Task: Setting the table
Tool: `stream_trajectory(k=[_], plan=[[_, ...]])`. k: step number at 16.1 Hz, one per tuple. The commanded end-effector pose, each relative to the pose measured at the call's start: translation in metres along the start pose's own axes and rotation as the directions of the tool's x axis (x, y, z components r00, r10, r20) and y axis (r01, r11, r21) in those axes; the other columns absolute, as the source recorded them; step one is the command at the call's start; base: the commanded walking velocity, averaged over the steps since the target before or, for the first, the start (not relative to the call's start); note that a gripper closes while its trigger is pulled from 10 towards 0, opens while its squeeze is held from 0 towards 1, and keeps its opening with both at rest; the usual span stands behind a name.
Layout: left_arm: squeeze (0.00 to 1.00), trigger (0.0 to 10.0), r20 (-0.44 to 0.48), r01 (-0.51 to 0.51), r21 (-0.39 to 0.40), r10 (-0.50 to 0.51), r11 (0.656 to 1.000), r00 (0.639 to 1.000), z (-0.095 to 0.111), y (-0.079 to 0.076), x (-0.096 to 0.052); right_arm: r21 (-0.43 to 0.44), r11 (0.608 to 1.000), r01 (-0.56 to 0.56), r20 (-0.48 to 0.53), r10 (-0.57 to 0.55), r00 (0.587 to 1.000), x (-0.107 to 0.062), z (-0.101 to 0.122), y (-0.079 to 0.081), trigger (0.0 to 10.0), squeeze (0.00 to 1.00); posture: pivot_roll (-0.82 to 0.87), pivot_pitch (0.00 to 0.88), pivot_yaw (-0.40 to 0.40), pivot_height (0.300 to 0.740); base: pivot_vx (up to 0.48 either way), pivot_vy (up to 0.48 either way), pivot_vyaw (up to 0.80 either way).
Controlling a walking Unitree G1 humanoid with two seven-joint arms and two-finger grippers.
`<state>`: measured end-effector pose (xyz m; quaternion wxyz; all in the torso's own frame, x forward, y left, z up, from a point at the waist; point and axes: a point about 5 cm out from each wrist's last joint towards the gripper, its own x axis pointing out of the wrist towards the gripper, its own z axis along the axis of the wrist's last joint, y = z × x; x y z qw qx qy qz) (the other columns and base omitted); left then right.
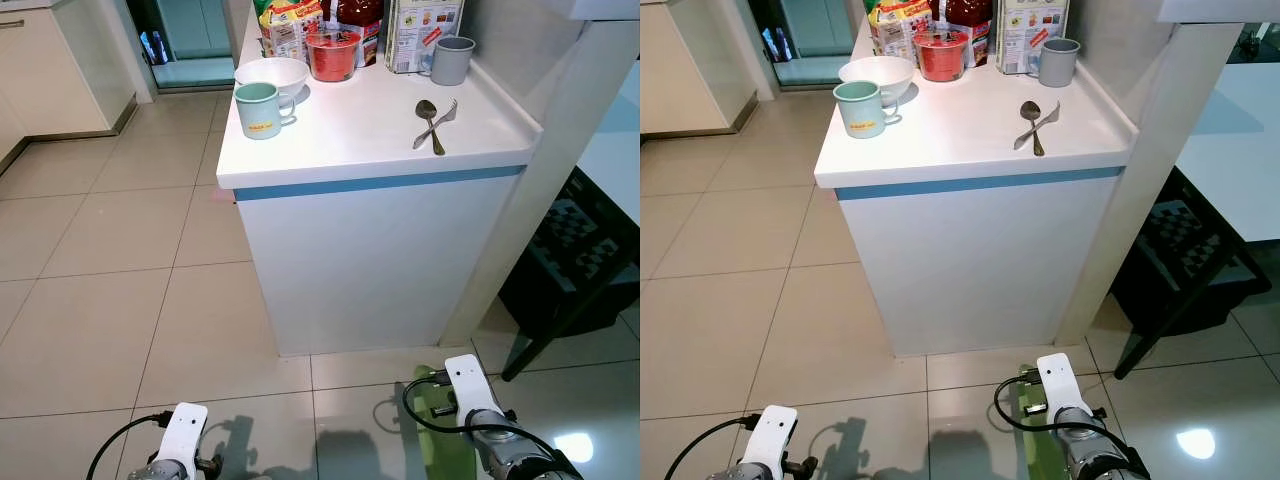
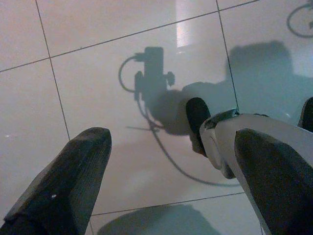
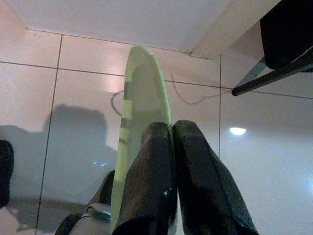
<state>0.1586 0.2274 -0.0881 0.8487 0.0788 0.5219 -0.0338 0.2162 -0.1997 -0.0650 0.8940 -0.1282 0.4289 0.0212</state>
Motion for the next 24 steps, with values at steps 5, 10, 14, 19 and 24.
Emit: stream_trajectory(k=[5,10,14,19,24], plan=[[0.00,10.0,0.006,-0.017,0.009,0.017,1.000,1.000,0.002,0.001,0.000,-0.018,1.000,-0.014,0.022,0.015,1.000,0.001,0.006,0.002,10.0,0.00,0.06,0.000,0.045,0.740,0.000,0.000,0.00],[0.00,10.0,0.004,-0.013,0.015,0.013,1.000,1.000,0.002,0.002,0.000,-0.021,1.000,-0.012,0.017,0.012,1.000,0.000,0.003,0.002,10.0,0.00,0.05,0.000,0.043,0.740,0.000,0.000,0.00],[0.00,10.0,0.002,-0.013,0.021,0.013,1.000,1.000,0.003,0.003,0.000,-0.022,1.000,-0.012,0.010,0.012,1.000,0.000,0.001,0.003,10.0,0.00,0.04,0.000,0.048,0.740,0.000,0.000,0.00],[0.00,10.0,0.008,-0.015,0.020,0.015,1.000,1.000,0.004,0.003,0.000,-0.025,1.000,-0.013,0.007,0.013,1.000,0.000,0.000,0.003,10.0,0.00,0.05,0.000,0.048,0.740,0.000,0.000,0.00],[0.00,10.0,0.007,-0.017,0.056,0.017,0.998,1.000,0.004,0.002,0.000,-0.036,0.999,-0.019,-0.004,0.019,1.000,-0.001,-0.004,0.003,10.0,0.00,0.06,0.000,0.042,0.740,0.000,0.000,0.00]])
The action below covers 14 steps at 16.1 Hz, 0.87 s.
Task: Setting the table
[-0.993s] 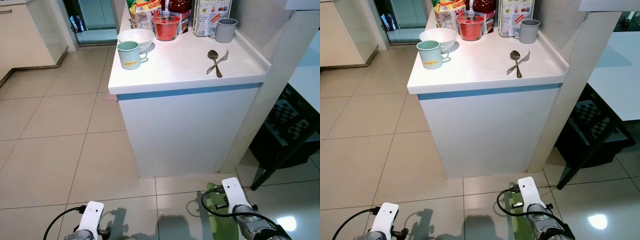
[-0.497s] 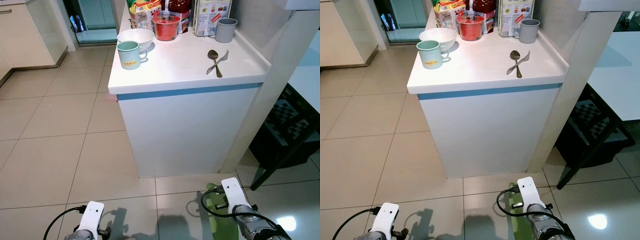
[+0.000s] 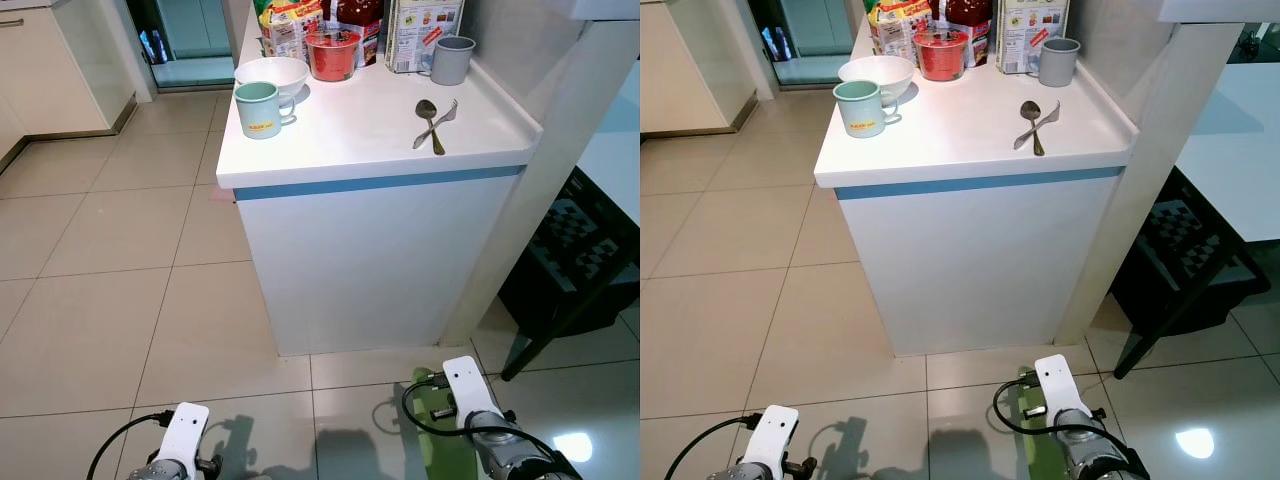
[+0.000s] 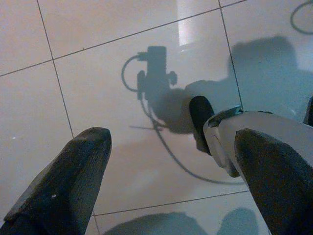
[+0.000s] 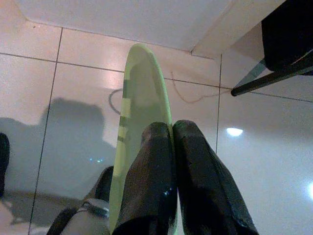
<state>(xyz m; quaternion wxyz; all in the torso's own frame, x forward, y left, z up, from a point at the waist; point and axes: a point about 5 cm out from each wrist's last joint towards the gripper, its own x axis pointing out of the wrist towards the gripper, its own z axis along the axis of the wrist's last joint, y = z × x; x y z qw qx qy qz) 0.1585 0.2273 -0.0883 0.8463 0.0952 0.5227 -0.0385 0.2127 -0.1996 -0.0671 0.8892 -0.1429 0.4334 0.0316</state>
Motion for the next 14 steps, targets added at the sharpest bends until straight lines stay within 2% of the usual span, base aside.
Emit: stream_trajectory(k=[1,9,14], plan=[[0.00,10.0,0.011,-0.009,0.024,0.009,1.000,1.000,0.0046,0.0016,0.0002,-0.013,1.000,-0.015,0.006,0.015,1.000,-0.0002,-0.0005,0.0017,10.0,0.00,0.06,0.000,0.042,0.740,0.000,0.000,0.00],[0.00,10.0,0.003,0.011,0.012,-0.011,1.000,1.000,0.0060,-0.0046,0.0015,-0.023,1.000,0.000,-0.005,0.000,1.000,-0.0008,-0.0033,-0.0035,10.0,0.00,0.03,0.000,0.035,0.740,0.000,0.000,0.00],[0.00,10.0,0.000,0.013,0.024,-0.013,1.000,1.000,0.0042,-0.0023,0.0008,-0.012,1.000,0.013,-0.015,-0.013,1.000,-0.0020,-0.0085,-0.0079,10.0,0.00,0.01,0.000,0.049,0.740,0.000,0.000,0.00]])
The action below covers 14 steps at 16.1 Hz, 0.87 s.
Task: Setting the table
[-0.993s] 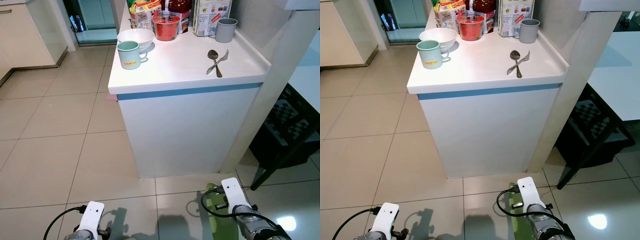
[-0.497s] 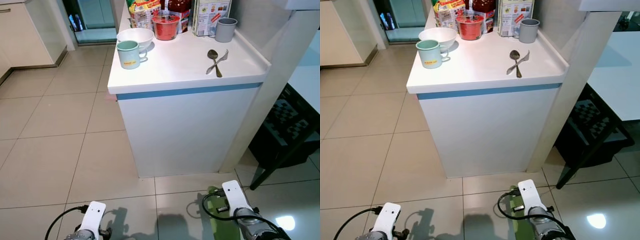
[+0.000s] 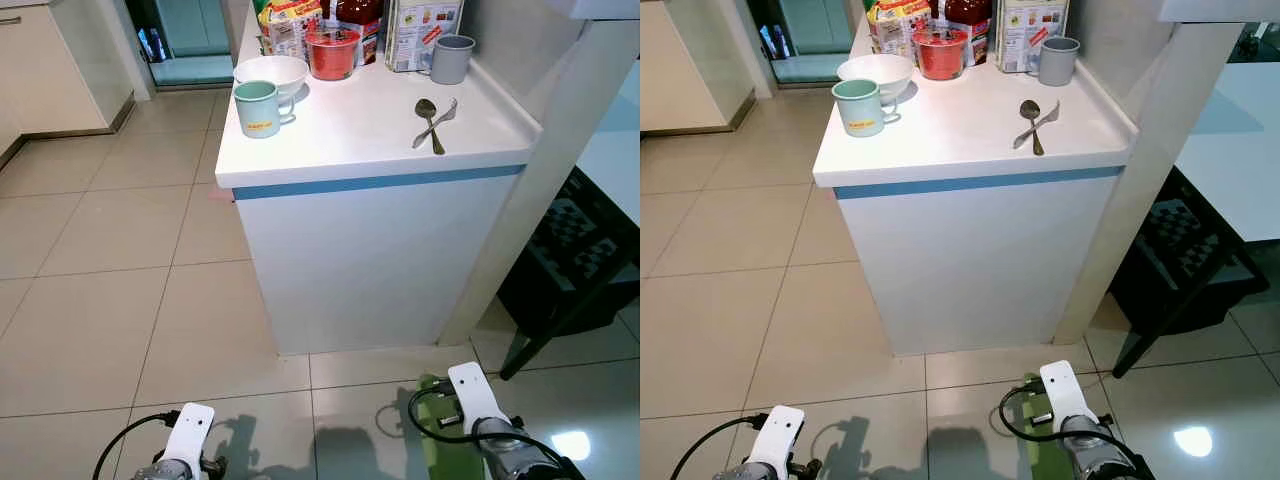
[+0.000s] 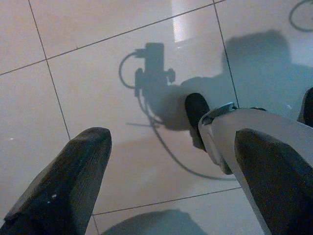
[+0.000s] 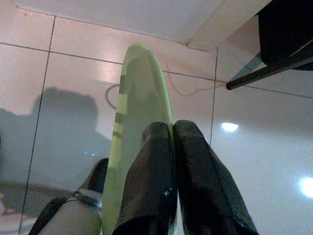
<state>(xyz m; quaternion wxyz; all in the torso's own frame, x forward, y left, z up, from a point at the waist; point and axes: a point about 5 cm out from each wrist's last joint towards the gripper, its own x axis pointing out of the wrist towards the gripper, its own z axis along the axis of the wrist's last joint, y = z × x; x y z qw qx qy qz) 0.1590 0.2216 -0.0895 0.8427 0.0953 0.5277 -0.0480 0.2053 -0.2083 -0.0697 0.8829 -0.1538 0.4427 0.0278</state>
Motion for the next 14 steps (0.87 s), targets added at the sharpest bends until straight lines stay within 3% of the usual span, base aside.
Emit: stream_trajectory(k=[1,14], plan=[[0.00,10.0,0.008,-0.002,0.024,0.002,1.000,1.000,0.002,0.005,-0.001,0.008,1.000,-0.001,0.003,0.001,1.000,0.000,-0.002,-0.001,10.0,0.00,0.01,0.000,0.059,0.740,0.000,0.000,0.00],[0.00,10.0,0.024,0.000,0.076,-0.001,0.997,1.000,0.005,0.017,-0.003,0.065,0.998,0.019,0.000,-0.019,1.000,-0.001,-0.004,-0.001,10.0,0.00,-0.02,0.000,0.070,0.740,0.000,0.000,0.00]])
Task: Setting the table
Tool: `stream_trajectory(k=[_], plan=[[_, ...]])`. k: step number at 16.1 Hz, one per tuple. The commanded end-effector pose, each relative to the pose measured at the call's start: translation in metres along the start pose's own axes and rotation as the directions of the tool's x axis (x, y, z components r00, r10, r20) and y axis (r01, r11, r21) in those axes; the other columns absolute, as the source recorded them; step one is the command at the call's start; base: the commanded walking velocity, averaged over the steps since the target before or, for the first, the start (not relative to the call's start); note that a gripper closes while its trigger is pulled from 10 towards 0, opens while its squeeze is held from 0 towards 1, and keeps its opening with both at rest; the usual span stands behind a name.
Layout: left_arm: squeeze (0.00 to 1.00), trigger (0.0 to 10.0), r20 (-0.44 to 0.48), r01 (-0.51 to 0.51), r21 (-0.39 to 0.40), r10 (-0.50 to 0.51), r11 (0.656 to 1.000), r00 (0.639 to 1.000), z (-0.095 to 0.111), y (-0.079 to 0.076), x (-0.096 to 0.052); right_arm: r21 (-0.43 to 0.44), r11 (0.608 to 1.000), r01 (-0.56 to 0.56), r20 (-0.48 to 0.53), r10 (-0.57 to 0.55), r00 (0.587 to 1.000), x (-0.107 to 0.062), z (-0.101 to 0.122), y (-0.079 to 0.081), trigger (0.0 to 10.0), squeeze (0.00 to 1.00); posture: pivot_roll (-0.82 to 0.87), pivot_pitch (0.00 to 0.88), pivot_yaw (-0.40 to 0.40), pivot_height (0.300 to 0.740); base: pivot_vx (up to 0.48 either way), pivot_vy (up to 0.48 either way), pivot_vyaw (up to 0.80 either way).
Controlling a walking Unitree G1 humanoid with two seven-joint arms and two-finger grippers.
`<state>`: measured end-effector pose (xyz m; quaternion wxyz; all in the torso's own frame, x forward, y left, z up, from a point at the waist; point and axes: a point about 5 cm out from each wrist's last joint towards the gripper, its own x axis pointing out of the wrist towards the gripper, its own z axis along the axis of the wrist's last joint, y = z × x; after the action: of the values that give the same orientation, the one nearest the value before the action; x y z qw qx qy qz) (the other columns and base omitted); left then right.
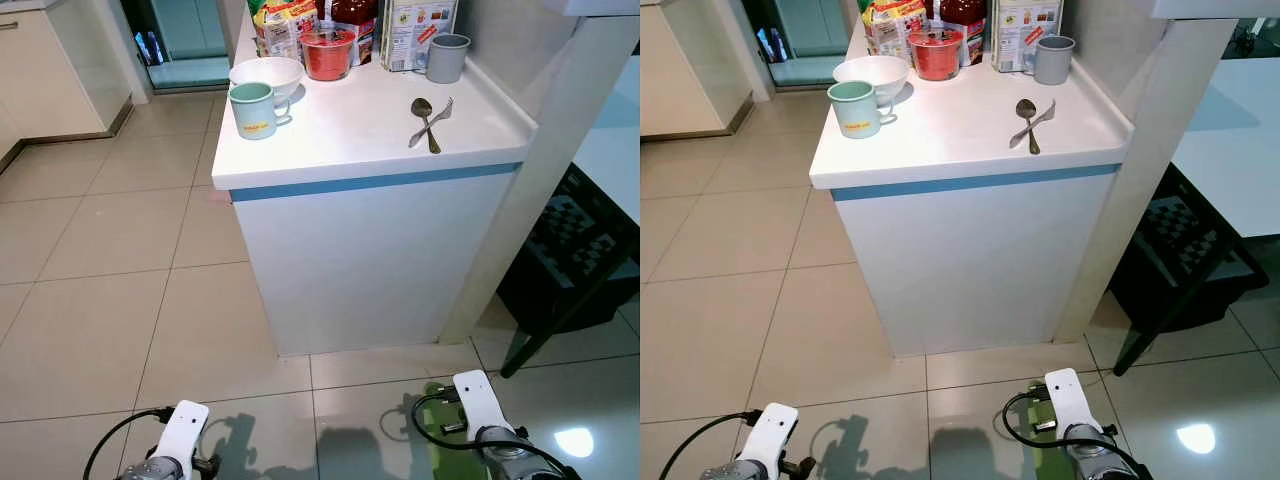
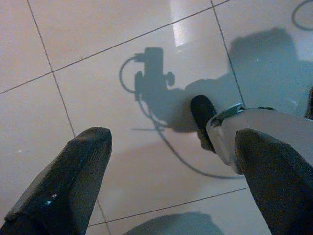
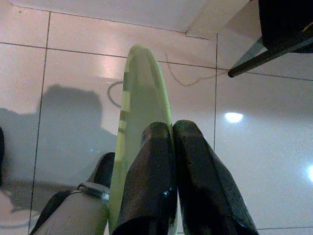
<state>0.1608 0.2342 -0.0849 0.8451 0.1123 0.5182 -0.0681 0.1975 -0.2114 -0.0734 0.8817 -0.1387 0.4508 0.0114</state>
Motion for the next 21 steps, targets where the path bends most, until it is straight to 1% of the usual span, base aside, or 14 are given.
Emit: stream_trajectory(k=[1,6,7,8,14,17,18,19,20,21], plan=[[0.00,10.0,-0.002,-0.016,0.031,0.016,0.999,1.000,0.003,0.005,-0.001,0.023,1.000,-0.003,0.029,0.002,1.000,0.001,0.008,0.000,10.0,0.00,-0.02,0.000,0.071,0.740,0.000,0.000,0.00],[0.00,10.0,0.017,-0.007,0.041,0.007,0.999,1.000,0.005,0.005,-0.001,0.013,1.000,-0.009,0.036,0.008,0.999,0.002,0.012,0.002,10.0,0.00,-0.01,0.000,0.072,0.740,0.000,0.000,0.00],[0.00,10.0,0.007,0.021,0.036,-0.021,0.999,1.000,0.004,0.004,-0.001,0.013,1.000,-0.010,0.037,0.010,0.999,0.002,0.012,0.003,10.0,0.00,-0.01,0.000,0.072,0.740,0.000,0.000,0.00],[0.00,10.0,-0.004,0.047,0.049,-0.047,0.998,0.999,0.004,0.001,0.000,0.008,1.000,-0.011,0.034,0.011,0.999,0.002,0.011,0.003,10.0,0.00,0.00,0.000,0.072,0.740,0.000,0.000,0.00],[0.00,10.0,-0.009,0.004,0.084,-0.003,0.996,1.000,0.006,0.002,0.001,-0.001,1.000,-0.012,0.031,0.012,0.999,0.002,0.014,0.005,10.0,0.00,0.00,0.000,0.070,0.740,0.000,0.000,0.00],[0.00,10.0,0.000,0.003,0.086,-0.003,0.996,1.000,0.008,0.000,0.001,-0.003,1.000,-0.009,0.032,0.009,0.999,0.003,0.017,0.003,10.0,0.00,0.00,0.000,0.065,0.740,0.000,0.000,0.00],[0.00,10.0,0.011,0.002,0.083,-0.003,0.997,1.000,0.010,-0.001,0.001,-0.010,1.000,-0.002,0.036,0.002,0.999,0.003,0.018,0.002,10.0,0.00,0.01,0.000,0.062,0.740,0.000,0.000,0.00],[0.00,10.0,0.040,0.016,0.033,-0.017,0.999,0.999,0.011,-0.003,0.001,-0.015,1.000,0.003,0.040,-0.003,0.999,0.003,0.021,0.000,10.0,0.00,0.00,0.000,0.057,0.740,0.000,0.000,0.00],[0.00,10.0,0.052,0.024,0.005,-0.024,1.000,0.998,0.011,-0.004,0.001,-0.015,1.000,0.005,0.044,-0.005,0.999,0.003,0.023,-0.003,10.0,0.00,0.00,0.000,0.057,0.740,0.000,0.000,0.00],[0.00,10.0,0.044,0.024,0.017,-0.025,1.000,0.999,0.011,-0.004,0.002,-0.018,1.000,0.005,0.046,-0.004,0.999,0.003,0.025,-0.004,10.0,0.00,0.00,0.000,0.054,0.740,0.000,0.000,0.00]])
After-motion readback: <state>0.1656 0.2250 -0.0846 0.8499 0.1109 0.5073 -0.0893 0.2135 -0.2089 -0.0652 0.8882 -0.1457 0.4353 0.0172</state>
